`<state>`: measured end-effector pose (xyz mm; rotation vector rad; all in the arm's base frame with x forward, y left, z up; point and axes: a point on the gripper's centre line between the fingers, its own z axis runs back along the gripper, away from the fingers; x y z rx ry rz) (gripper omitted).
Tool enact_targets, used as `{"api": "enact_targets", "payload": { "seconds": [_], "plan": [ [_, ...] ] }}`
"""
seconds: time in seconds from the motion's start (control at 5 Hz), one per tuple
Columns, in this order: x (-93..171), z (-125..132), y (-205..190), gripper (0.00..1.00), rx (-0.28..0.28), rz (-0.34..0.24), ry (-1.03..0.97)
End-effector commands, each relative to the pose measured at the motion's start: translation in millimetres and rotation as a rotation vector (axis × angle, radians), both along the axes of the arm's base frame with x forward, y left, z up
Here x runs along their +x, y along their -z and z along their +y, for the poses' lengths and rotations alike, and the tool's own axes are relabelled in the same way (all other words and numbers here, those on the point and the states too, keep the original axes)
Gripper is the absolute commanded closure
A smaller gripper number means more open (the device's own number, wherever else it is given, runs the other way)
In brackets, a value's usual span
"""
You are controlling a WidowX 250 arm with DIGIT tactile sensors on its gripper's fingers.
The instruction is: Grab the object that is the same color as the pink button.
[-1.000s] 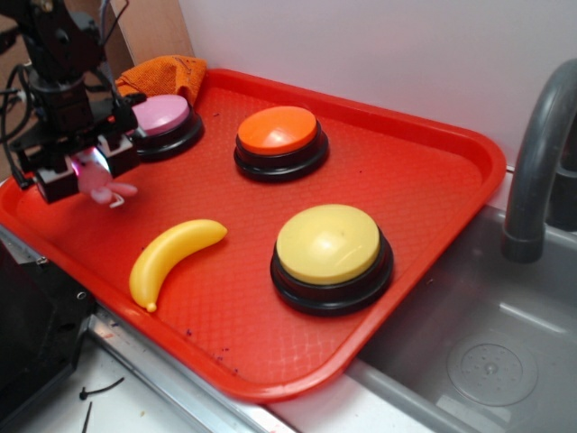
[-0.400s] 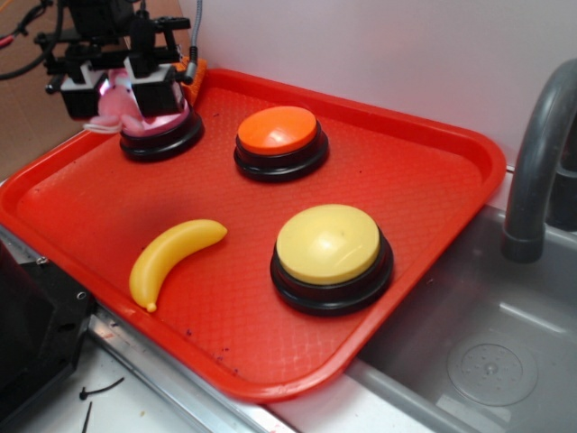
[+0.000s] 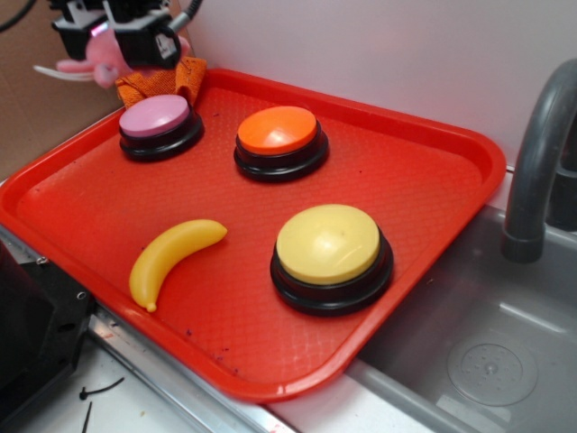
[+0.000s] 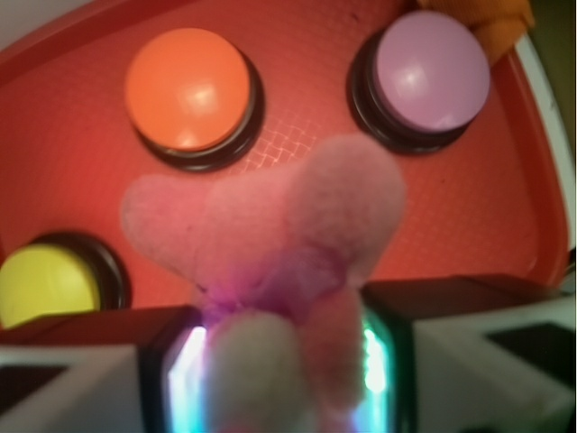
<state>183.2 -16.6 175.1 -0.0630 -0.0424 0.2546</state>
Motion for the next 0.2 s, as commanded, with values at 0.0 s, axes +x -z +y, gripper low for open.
{"api": "enact_targets", "payload": {
  "seconds": [0.0],
  "plan": [
    [-8.5, 5.8, -23.7, 1.0, 0.026, -0.08, 0.051]
  ]
}}
